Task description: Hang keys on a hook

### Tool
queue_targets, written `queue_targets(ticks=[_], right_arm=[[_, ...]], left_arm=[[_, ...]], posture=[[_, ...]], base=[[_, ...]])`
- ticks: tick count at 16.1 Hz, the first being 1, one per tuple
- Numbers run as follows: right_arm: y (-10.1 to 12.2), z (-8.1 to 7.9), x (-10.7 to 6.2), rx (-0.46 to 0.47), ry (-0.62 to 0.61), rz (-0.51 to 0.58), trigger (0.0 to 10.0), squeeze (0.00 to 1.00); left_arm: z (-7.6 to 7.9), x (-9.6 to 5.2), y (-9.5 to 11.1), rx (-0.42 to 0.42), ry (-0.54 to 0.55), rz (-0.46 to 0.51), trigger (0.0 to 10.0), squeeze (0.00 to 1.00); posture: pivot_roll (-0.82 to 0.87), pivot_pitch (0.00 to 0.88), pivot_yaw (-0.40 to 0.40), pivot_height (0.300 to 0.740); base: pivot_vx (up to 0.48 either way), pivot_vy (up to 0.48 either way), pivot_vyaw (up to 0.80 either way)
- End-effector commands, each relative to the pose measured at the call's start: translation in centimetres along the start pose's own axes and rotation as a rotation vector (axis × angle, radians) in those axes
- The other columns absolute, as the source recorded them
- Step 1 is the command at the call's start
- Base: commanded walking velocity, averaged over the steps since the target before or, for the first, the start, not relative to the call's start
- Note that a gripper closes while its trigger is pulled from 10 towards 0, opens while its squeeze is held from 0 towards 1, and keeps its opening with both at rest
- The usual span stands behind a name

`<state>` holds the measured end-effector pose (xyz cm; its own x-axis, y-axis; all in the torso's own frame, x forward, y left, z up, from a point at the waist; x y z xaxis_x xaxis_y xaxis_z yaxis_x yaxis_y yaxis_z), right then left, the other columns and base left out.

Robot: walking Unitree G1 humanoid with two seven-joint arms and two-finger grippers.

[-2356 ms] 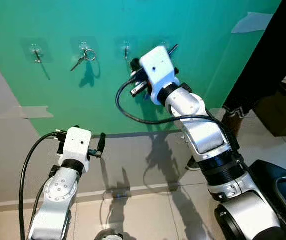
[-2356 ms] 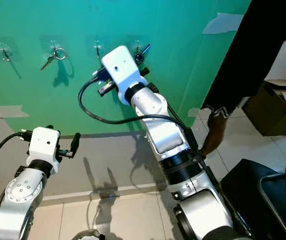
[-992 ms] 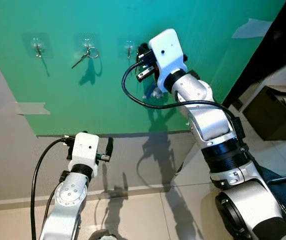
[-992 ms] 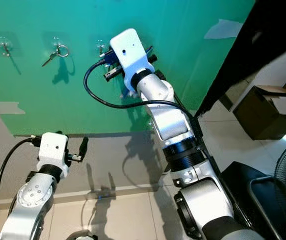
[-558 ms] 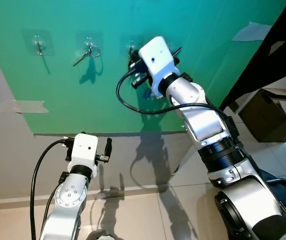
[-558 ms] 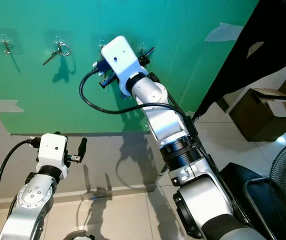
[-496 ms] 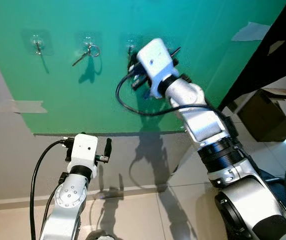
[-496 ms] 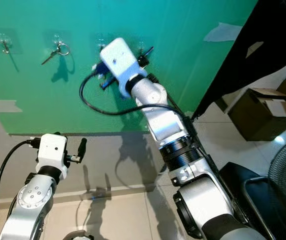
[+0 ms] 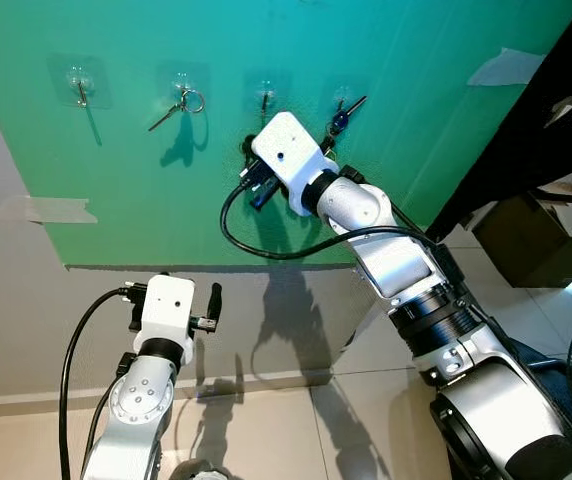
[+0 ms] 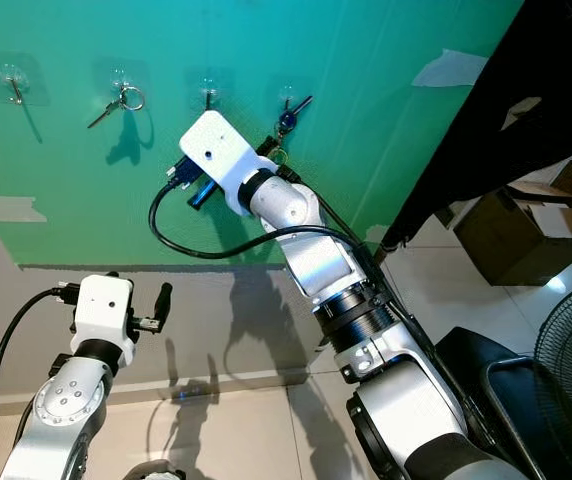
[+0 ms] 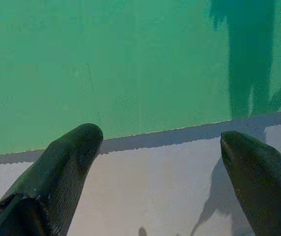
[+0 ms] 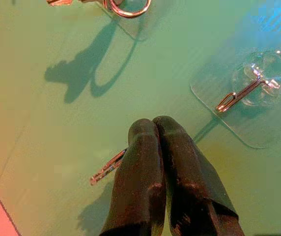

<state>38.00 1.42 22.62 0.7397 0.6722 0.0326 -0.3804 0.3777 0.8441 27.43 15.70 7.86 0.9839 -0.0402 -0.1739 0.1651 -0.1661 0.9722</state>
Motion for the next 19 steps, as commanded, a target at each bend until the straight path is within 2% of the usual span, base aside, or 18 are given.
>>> queue_targets(ticks=[1,6,8,12,19], right_arm=[[-0.7,0.5,-0.3,-0.002,-0.014,-0.02,10.0,0.0],[-1.2,0.8,-0.5,0.024,-0.044,-0.034,10.0,0.0],[-1.1,3.7,-0.7,0.099,-0.199,-0.042,10.0,0.0],[-1.1,6.5,-1.1,0.173,-0.345,-0.058,10.0,0.0],[0.1,5.3,-0.3,0.096,-0.259,-0.021,10.0,0.0]], left_arm=[[0.6,-0.1,0.6,-0.002,-0.011,0.019,10.0,0.0],[0.5,-0.2,0.5,0.002,-0.016,0.015,10.0,0.0],[0.4,-0.1,0.4,0.003,-0.017,0.01,10.0,0.0],[0.3,0.0,0.4,0.005,-0.018,0.008,10.0,0.0],[0.3,0.0,0.4,0.002,-0.01,0.01,10.0,0.0]], posture=[[0.2,0.0,-0.156,0.74],[0.19,0.0,-0.148,0.74],[0.19,0.0,-0.146,0.74],[0.19,0.0,-0.144,0.74],[0.2,0.0,-0.155,0.74]], base=[[0.0,0.0,0.0],[0.0,0.0,0.0],[0.0,0.0,0.0],[0.0,0.0,0.0],[0.0,0.0,0.0]])
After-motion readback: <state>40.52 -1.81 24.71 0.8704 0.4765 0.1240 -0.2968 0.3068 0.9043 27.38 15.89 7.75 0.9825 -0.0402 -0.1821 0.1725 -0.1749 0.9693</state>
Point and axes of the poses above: a point about 5 cm out from each wrist's last joint towards the gripper, its own x axis pointing out of the wrist towards the gripper, its own y axis along the axis of the wrist's last joint, z = x × y, the point moved 4 cm from there along x, pointing out of the wrist towards the gripper, and after that the axes turned 2 degrees about -x, right-handed, at the moved point
